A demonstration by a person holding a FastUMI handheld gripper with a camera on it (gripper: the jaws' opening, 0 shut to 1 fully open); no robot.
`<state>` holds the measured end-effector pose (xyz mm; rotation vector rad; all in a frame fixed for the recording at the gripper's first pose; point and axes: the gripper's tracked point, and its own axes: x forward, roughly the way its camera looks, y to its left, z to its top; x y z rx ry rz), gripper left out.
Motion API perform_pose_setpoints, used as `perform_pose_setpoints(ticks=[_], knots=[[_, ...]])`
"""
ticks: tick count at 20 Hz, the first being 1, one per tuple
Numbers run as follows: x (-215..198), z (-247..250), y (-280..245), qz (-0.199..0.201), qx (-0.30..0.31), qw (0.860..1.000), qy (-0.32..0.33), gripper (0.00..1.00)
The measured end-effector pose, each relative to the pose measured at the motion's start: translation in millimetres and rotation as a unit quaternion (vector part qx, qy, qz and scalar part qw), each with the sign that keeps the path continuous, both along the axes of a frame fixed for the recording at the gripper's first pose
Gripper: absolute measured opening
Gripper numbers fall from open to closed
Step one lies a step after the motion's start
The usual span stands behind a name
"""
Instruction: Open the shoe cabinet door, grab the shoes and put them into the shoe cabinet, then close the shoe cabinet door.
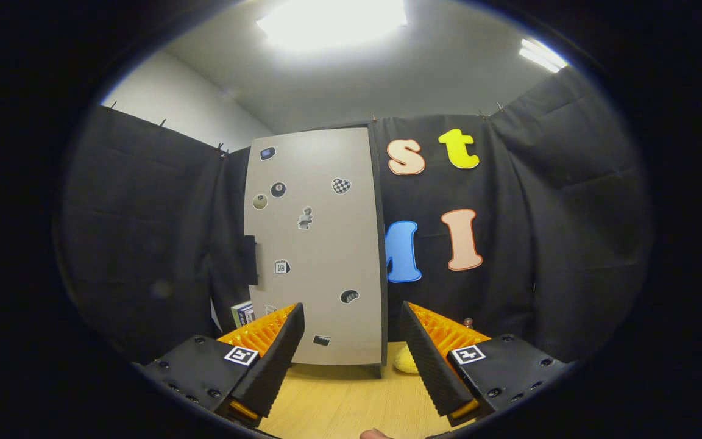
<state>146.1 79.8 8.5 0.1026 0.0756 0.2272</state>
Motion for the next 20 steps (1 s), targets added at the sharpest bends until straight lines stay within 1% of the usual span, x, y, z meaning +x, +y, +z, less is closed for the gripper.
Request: perform_pose_setpoints(ticks=[7, 9, 13, 16, 20], knots=[[-24.1, -5.5, -0.9, -0.041, 0.005, 0.999, -0.004, 0.99], [-30.8, -2.8, 3.5, -0.043, 0.011, 0.999, -0.006, 0.98], [-32.0, 1.9, 8.4, -0.053, -0.001, 0.998, -0.016, 0.99], [-32.9, -0.5, 16.2, -0.045, -0.003, 0.999, -0.009, 0.98], [-33.0, 8.1, 17.1, -0.048, -0.012, 0.999, -0.022, 0.99]])
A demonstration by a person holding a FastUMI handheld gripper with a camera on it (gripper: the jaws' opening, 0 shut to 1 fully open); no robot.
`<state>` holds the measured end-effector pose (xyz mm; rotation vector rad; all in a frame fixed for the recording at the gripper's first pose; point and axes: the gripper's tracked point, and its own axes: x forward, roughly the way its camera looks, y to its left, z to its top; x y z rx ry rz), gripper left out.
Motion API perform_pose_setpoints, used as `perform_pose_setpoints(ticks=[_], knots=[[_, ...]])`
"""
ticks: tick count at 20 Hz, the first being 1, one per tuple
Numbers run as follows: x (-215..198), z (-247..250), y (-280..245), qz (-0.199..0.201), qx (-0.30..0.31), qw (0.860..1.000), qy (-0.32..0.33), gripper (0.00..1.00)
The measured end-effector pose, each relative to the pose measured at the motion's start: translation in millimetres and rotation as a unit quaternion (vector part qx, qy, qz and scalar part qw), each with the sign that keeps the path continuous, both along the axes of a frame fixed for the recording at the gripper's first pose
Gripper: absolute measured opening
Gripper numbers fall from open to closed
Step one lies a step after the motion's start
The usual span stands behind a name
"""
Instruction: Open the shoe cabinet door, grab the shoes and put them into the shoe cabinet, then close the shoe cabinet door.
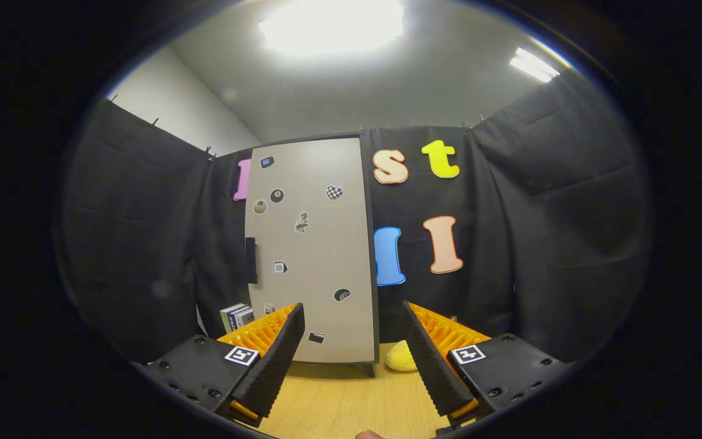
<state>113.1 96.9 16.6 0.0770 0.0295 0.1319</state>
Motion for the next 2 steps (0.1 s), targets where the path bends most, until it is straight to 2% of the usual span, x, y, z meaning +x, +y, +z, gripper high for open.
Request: perform_pose_setpoints(ticks=[2], knots=[[1.8, 3.6, -1.0, -0.003, -0.002, 1.000, -0.005, 0.98]])
